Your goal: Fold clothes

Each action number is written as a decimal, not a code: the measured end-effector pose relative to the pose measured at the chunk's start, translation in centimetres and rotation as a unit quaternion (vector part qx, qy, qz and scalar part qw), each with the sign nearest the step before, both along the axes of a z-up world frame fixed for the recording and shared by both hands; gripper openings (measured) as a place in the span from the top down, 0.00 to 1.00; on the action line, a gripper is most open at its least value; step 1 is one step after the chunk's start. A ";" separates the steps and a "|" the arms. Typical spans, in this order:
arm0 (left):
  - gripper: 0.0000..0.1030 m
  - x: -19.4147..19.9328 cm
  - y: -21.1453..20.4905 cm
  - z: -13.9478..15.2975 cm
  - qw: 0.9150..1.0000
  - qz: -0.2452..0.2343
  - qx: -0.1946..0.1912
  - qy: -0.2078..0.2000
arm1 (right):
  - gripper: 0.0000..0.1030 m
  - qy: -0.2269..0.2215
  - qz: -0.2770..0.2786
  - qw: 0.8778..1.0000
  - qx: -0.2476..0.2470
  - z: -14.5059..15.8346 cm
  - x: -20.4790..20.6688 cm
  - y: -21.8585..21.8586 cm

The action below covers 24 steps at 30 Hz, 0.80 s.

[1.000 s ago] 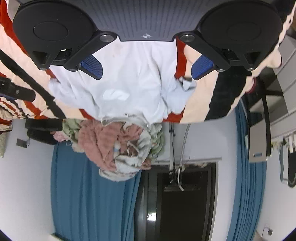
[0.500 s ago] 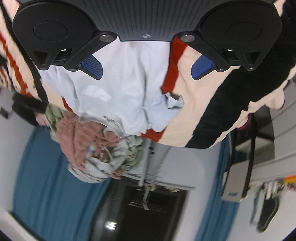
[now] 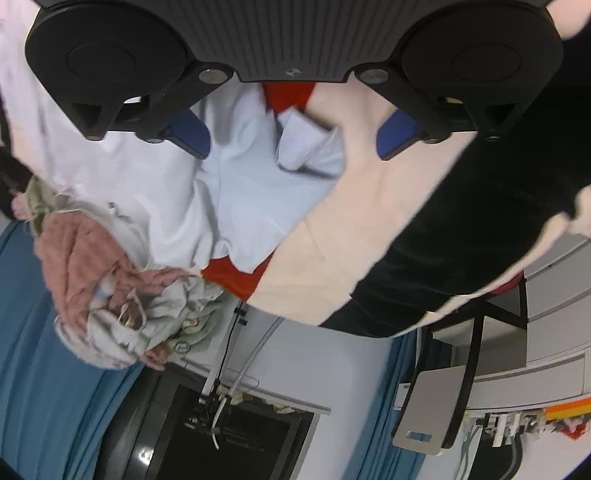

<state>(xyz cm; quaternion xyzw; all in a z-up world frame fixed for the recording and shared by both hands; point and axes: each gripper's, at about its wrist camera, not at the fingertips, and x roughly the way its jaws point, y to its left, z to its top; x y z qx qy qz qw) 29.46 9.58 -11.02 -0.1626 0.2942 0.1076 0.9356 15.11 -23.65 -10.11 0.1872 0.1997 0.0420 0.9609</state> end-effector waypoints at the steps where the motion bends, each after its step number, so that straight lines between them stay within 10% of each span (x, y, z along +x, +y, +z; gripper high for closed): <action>1: 0.13 0.8 -0.3 -0.3 1.000 0.003 0.011 0.002 | 0.26 0.002 -0.002 1.000 0.003 -0.3 0.5 -0.1; 4: 0.26 2.7 -1.4 -0.8 0.998 0.019 0.054 0.008 | 0.26 0.008 -0.008 1.000 0.010 -1.1 2.1 -0.5; 8: 0.77 4.4 -4.0 -0.7 0.983 0.021 0.178 0.025 | 0.26 0.017 -0.017 1.000 0.020 -2.0 3.3 -1.1; 11: 0.93 4.3 -8.5 -0.6 0.952 -0.046 0.303 0.005 | 0.26 0.022 -0.023 0.999 0.032 -2.4 3.8 -1.6; 15: 0.93 2.5 -15.7 -0.5 0.882 -0.170 0.435 -0.063 | 0.26 0.031 -0.030 0.998 0.050 -2.8 4.2 -2.3; 20: 0.93 0.8 -23.0 -1.8 0.846 -0.311 0.427 -0.068 | 0.26 0.039 -0.033 0.996 0.067 -3.1 4.1 -2.9; 24: 0.91 1.8 -24.6 -3.3 0.856 -0.355 0.375 -0.015 | 0.26 0.044 -0.034 0.995 0.077 -3.3 3.9 -3.2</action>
